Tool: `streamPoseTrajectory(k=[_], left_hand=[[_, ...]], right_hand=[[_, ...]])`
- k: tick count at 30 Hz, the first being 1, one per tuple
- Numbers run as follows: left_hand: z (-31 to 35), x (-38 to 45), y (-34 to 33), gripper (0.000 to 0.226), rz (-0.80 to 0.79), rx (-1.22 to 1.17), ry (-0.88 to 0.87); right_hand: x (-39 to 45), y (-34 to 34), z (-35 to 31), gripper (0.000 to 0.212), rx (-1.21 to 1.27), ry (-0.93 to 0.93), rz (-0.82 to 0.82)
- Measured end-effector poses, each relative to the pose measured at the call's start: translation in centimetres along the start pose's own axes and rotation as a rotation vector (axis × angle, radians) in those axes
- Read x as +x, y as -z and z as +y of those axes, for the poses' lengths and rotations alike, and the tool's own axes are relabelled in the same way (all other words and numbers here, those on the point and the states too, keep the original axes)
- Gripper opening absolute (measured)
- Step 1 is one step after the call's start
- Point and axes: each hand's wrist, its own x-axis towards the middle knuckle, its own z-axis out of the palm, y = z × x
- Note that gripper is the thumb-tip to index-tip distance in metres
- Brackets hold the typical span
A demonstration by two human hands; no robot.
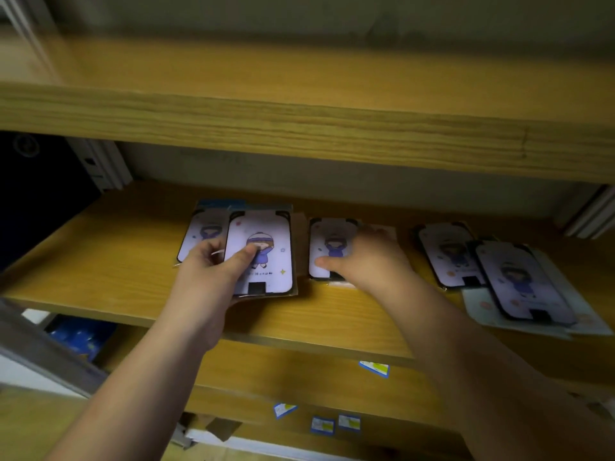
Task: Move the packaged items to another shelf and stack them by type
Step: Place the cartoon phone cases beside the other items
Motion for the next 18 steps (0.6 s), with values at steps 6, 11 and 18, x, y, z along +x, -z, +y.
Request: streamPoseTrajectory(k=[6,11,18], left_hand=[[-0.4,-0.5,-0.1,0.039,0.016,-0.028,0.028],[-0.2,-0.8,-1.0,0.024,0.008,-0.078,0.016],[-0.6,-2.3,-3.9,0.007,-0.104,-0.036,-0.025]], right_hand=[[-0.2,0.5,0.9,0.059,0.459,-0.084,-0.154],[-1.7,0.3,2.3,0.02,0.682,-0.034,0.011],[-6.4,1.7,8.1,0.02,1.215,-0.153,0.147]])
